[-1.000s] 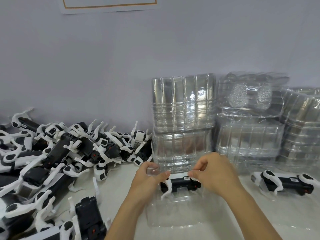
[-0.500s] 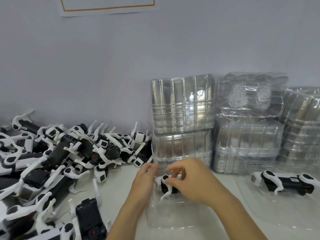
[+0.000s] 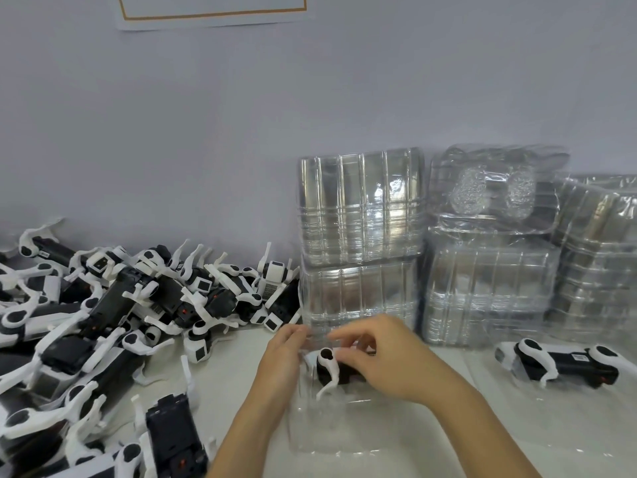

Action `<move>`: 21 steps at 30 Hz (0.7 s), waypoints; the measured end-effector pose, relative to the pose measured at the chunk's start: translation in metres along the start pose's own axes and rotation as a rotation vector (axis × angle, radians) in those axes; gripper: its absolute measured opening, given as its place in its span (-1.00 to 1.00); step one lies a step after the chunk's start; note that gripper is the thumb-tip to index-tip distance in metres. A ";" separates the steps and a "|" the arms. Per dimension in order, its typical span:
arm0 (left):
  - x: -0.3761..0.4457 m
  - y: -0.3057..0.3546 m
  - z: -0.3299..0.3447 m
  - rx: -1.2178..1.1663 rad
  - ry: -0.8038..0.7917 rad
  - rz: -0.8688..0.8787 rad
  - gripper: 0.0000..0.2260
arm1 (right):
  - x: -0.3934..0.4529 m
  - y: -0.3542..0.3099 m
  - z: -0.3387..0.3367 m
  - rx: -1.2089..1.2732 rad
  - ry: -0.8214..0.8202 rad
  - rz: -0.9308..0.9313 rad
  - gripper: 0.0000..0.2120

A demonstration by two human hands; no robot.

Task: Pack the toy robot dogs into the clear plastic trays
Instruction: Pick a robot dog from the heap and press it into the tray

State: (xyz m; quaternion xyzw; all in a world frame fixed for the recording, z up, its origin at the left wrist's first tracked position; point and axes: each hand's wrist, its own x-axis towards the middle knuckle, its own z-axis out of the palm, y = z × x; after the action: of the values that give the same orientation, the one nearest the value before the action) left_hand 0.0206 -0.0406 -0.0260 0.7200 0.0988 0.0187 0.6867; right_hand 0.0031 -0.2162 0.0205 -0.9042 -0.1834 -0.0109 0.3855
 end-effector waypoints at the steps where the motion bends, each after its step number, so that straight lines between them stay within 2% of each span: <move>1: 0.000 0.001 0.000 -0.009 0.001 -0.003 -0.73 | -0.001 0.003 -0.005 0.022 0.060 0.020 -0.81; 3: -0.001 0.001 0.000 -0.005 -0.009 -0.014 -0.84 | -0.002 0.011 -0.017 0.006 0.133 0.076 -0.78; 5: -0.002 0.000 -0.001 0.032 -0.031 -0.012 -0.91 | -0.004 0.019 -0.029 -0.046 0.127 0.135 -0.80; 8: -0.004 0.000 -0.003 0.055 -0.064 -0.009 -0.86 | -0.007 0.027 -0.034 -0.073 0.057 0.198 -0.79; 15: -0.008 0.005 -0.002 0.067 -0.077 -0.003 -0.82 | -0.003 0.029 -0.021 -0.054 0.186 0.245 -0.74; 21: -0.011 0.008 -0.001 0.094 -0.057 0.027 -0.82 | -0.005 0.027 -0.025 -0.055 0.143 0.252 -0.81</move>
State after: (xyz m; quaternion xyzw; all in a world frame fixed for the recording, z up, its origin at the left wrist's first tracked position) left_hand 0.0110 -0.0413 -0.0169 0.7528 0.0702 0.0026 0.6545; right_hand 0.0103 -0.2523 0.0182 -0.9273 -0.0404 -0.0319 0.3708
